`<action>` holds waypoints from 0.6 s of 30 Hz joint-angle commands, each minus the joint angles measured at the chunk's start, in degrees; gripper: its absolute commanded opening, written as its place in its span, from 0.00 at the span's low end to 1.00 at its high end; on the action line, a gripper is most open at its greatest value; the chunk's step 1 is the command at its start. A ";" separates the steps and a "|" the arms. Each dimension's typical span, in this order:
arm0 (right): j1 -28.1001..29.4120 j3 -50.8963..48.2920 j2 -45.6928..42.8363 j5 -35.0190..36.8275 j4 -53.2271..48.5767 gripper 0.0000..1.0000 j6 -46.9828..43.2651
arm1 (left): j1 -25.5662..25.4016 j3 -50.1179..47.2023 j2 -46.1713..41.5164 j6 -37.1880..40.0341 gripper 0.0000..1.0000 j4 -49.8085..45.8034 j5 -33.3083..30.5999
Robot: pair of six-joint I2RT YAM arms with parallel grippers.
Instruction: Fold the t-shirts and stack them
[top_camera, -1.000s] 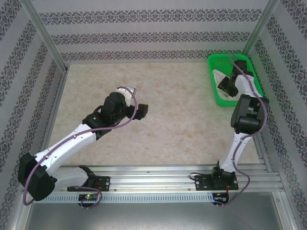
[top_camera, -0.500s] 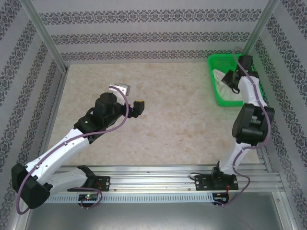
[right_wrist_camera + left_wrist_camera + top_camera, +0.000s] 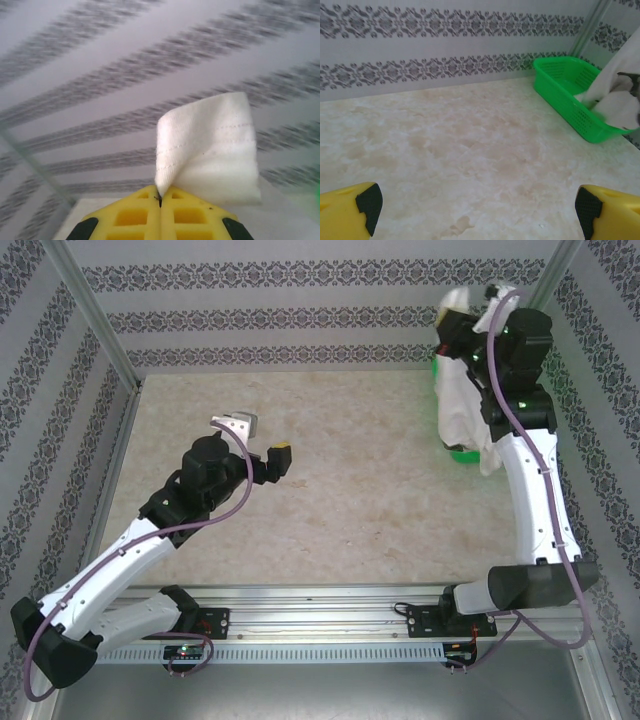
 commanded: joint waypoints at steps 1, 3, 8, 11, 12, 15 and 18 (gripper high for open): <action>6.89 8.70 -1.10 -4.54 0.17 0.00 -4.11 | 1.52 4.54 -2.64 2.11 1.00 -2.35 -5.14; 11.74 14.90 1.38 -3.77 -2.87 0.00 -5.91 | 2.17 6.62 -3.61 2.87 1.00 -3.78 -6.30; 18.39 29.48 9.42 -6.29 -7.86 0.00 -4.91 | 2.93 10.08 -6.09 5.37 1.00 -6.02 -9.41; 21.20 37.37 13.53 -6.64 -12.37 0.00 -8.30 | 3.03 11.32 -7.87 6.51 1.00 -7.88 -11.39; 21.71 38.59 14.58 -6.51 -14.14 0.00 -9.60 | 3.01 11.02 -8.79 6.56 1.00 -8.02 -11.86; 21.71 36.98 16.32 -5.63 -16.71 0.00 -10.78 | 3.14 9.06 -11.23 6.41 1.00 -7.94 -13.68; 21.42 31.92 17.47 -0.84 -17.75 0.00 -10.37 | 3.15 7.51 -11.67 5.62 1.00 -8.61 -11.29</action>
